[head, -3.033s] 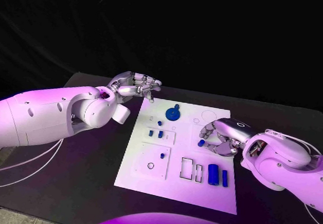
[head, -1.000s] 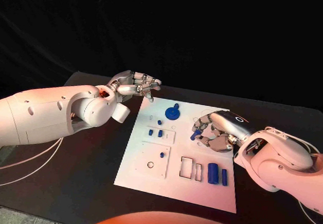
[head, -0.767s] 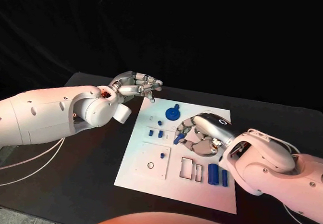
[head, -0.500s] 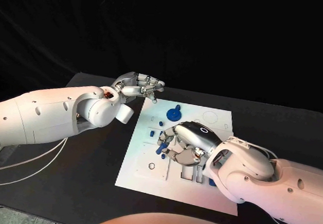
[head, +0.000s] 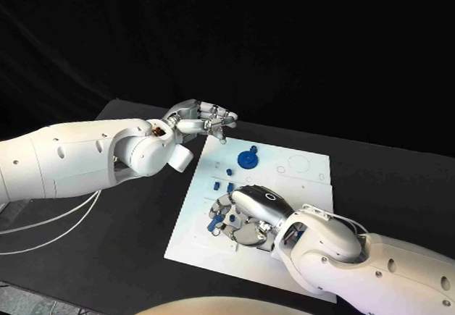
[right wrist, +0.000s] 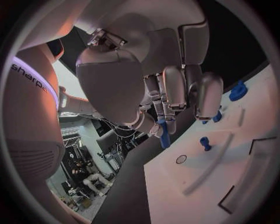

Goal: Assemble the parts on the task board

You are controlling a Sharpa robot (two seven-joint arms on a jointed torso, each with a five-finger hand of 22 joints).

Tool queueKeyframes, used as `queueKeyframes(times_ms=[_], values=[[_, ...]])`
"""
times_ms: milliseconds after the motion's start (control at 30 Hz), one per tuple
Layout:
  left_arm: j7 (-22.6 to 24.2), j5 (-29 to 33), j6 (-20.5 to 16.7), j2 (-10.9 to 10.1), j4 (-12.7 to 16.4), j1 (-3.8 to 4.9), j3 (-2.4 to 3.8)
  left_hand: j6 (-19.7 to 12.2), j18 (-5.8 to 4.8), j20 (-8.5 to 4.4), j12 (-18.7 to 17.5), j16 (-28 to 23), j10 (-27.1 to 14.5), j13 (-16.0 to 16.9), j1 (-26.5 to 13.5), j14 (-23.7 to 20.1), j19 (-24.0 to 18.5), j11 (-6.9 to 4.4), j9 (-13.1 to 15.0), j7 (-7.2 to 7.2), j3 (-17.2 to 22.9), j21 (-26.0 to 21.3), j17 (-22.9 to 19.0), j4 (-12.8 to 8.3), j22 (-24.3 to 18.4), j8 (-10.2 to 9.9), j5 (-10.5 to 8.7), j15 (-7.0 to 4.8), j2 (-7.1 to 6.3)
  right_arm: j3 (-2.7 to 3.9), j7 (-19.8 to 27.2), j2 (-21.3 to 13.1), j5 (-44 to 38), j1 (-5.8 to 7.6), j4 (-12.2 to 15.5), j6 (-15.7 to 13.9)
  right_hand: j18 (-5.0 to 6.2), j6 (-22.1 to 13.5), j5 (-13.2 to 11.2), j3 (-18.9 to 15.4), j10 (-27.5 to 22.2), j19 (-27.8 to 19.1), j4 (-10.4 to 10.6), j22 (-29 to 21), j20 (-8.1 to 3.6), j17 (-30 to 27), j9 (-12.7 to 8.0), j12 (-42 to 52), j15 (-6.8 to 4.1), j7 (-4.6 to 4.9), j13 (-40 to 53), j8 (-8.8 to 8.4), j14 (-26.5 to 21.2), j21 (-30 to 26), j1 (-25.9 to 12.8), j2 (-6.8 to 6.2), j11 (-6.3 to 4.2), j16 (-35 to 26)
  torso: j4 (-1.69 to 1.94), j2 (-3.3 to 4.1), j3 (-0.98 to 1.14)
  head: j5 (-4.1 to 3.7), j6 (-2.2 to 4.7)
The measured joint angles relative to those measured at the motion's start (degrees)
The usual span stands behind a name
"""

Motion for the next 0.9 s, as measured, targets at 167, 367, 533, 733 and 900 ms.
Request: queueKeyframes(times_ms=[167,367,533,733,900], values=[[0.00,0.00,0.06,0.04,0.00,0.00,0.00,0.00,0.00,0.00,0.00,0.00,0.00,0.00,-0.23,0.00,0.00,0.00,0.00,0.00,0.00,0.00,0.00,0.00,0.00,0.00,0.00,0.00,0.23,-0.12,0.04,0.41,-0.25,-0.30,-1.01,0.67,0.00,0.04,0.00,0.00,-0.20,0.00,0.00,0.00,0.00,0.00,0.00,0.00,0.00,0.18,0.00,0.00,0.00,0.00,0.00,0.00,0.19,0.00,-0.01,0.00,0.04,0.09,-0.15],[0.00,0.00,0.11,0.05,0.00,0.00,0.00,0.00,0.00,0.00,0.00,0.00,0.00,0.00,-0.23,0.00,0.00,0.00,0.00,0.00,0.00,0.00,0.00,0.00,0.00,0.00,0.00,0.00,0.23,-0.18,-0.46,0.78,-1.28,-0.51,-1.86,1.38,0.00,0.03,0.00,-0.01,-0.20,0.00,0.00,-0.01,0.00,0.00,0.00,0.00,0.00,0.21,0.00,0.00,0.00,-0.26,0.01,-0.02,0.20,0.00,0.01,0.01,0.04,0.12,-0.26],[0.00,0.00,0.15,0.04,0.00,0.00,0.00,0.00,0.00,0.00,0.00,0.00,0.00,-0.01,-0.23,0.00,0.00,0.00,0.00,0.00,0.00,0.00,0.00,0.00,0.00,0.00,0.00,0.00,0.23,-0.20,-1.15,1.28,-2.26,-0.69,-2.21,1.66,0.00,-0.06,-0.01,-0.01,-0.20,0.00,0.00,-0.01,0.00,-0.01,0.00,0.00,0.00,0.30,0.00,0.00,0.00,-0.27,0.07,-0.08,0.20,0.00,0.00,0.03,0.05,0.12,-0.34],[0.00,0.00,0.18,-0.02,0.04,0.00,0.00,0.00,0.00,0.00,0.00,0.00,0.00,-0.01,-0.23,0.00,0.00,0.00,0.00,0.00,0.00,0.00,0.00,0.00,0.00,0.00,0.00,0.00,0.23,-0.26,-2.06,1.66,-3.41,-0.89,-2.69,2.31,0.00,-0.15,-0.08,-0.02,-0.20,0.00,0.00,-0.02,0.00,-0.01,0.01,0.00,0.00,0.40,-0.01,0.01,0.00,-0.27,0.06,-0.09,0.21,0.00,0.02,0.04,0.04,0.12,-0.51],[-0.01,0.00,0.19,-0.09,0.08,0.00,0.00,0.00,0.00,-0.01,0.00,0.00,0.00,-0.01,-0.23,0.00,0.00,0.00,0.00,0.00,0.00,0.00,0.00,0.00,0.00,0.00,0.00,0.00,0.23,-0.31,-2.95,1.78,-4.37,-1.03,-3.19,2.91,0.00,-0.23,-0.11,-0.03,-0.28,0.00,-0.01,-0.02,0.00,-0.06,0.01,0.00,0.00,0.48,-0.01,0.02,0.00,-0.27,0.06,-0.09,0.30,0.00,0.03,0.04,0.01,0.15,-0.63]])
